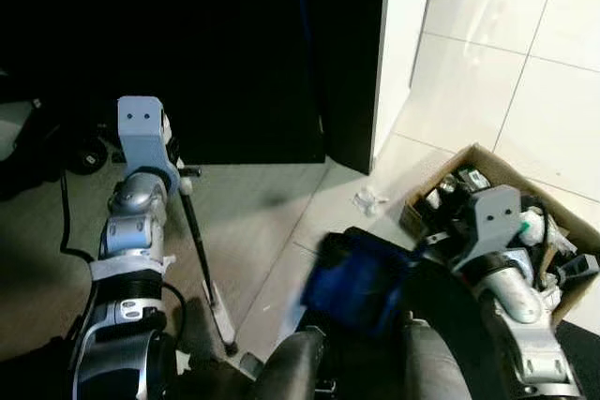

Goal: Sweep floor

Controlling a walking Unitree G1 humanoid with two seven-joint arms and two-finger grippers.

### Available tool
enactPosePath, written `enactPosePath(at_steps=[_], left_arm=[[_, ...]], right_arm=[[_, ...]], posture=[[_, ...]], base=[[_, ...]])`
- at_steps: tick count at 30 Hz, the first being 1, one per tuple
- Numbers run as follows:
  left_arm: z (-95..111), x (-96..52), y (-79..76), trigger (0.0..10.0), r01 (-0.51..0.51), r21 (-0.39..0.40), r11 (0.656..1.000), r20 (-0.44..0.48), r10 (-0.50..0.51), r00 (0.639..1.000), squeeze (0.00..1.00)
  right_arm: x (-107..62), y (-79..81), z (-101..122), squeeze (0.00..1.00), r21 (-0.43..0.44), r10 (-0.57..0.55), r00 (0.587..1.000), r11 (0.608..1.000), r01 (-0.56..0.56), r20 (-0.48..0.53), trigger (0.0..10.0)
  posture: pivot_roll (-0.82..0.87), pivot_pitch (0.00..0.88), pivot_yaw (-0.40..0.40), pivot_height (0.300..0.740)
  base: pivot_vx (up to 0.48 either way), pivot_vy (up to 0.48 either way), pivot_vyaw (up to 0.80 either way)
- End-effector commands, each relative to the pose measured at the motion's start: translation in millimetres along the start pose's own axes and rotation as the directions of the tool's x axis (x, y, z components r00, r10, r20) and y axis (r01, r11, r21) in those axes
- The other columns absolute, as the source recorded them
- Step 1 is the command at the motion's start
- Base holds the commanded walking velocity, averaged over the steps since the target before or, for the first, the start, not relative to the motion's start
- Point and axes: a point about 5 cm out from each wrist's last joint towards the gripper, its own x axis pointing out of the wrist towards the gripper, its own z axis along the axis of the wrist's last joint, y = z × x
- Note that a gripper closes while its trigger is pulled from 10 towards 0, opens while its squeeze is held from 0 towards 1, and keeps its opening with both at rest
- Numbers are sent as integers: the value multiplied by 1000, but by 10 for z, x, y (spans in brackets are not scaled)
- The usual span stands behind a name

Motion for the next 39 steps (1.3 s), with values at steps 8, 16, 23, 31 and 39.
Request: enactPosePath(at_steps=[8, 16, 23, 31, 39], left_arm=[[-44, -4, -69, 10000, -29, 46, 999, -8, 29, 1000, 0], [-94, 12, -110, 10000, -43, 43, 998, -7, 43, 999, 0], [-129, 10, -186, 10000, -21, 46, 999, -14, 22, 1000, 0], [-153, 50, -270, 10000, 9, 51, 999, -21, -8, 1000, 0], [-190, 63, -335, 10000, 37, 55, 998, -32, -36, 999, 0]], right_arm=[[83, -121, 319, 0, -46, -40, 988, 998, 47, 149, 10000], [210, -242, 646, 0, -43, -89, 956, 994, 105, 281, 10000], [244, -306, 906, 0, -37, -125, 918, 988, 150, 376, 10000], [163, -391, 1332, 0, -70, -132, 861, 979, 190, 491, 10000], [-16, -514, 1493, 0, -100, -181, 837, 958, 269, 516, 10000]], posture=[[-148, 96, 165, 740], [-148, 86, 159, 740], [-152, 81, 164, 740], [-175, 84, 173, 740], [-202, 101, 179, 740]], base=[[0, 0, 0], [0, 0, 0], [0, 0, 0], [0, 0, 0], [0, 0, 0]])
